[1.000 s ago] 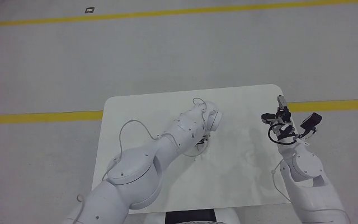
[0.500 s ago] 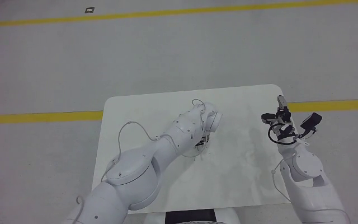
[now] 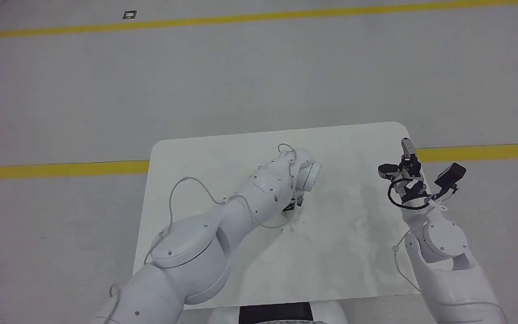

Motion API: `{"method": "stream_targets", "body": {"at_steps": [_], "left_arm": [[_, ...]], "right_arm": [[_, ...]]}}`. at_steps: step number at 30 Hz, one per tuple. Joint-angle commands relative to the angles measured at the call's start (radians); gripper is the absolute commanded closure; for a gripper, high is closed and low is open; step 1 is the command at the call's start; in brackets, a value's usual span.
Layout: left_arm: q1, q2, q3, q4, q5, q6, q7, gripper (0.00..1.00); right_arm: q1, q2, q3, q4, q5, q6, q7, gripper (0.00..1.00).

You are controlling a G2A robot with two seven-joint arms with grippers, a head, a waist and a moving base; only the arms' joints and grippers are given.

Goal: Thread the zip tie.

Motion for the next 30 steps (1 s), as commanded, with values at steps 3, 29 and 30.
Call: {"method": "stream_targets", "body": {"at_steps": [3, 29, 30], "left_arm": [[0.008, 0.004, -0.008, -0.009, 0.013, 0.0, -0.005, 1.0], [0.052, 0.023, -0.074, -0.032, 0.088, 0.0, -0.014, 0.83], [0.052, 0.023, -0.076, -0.032, 0.09, 0.0, -0.014, 0.89]], "right_arm": [[0.0, 0.0, 0.0, 0.0, 0.0, 0.0, 0.0, 0.0], [0.0, 0.0, 0.0, 0.0, 0.0, 0.0, 0.0, 0.0], [0.0, 0.0, 0.0, 0.0, 0.0, 0.0, 0.0, 0.0]]}}
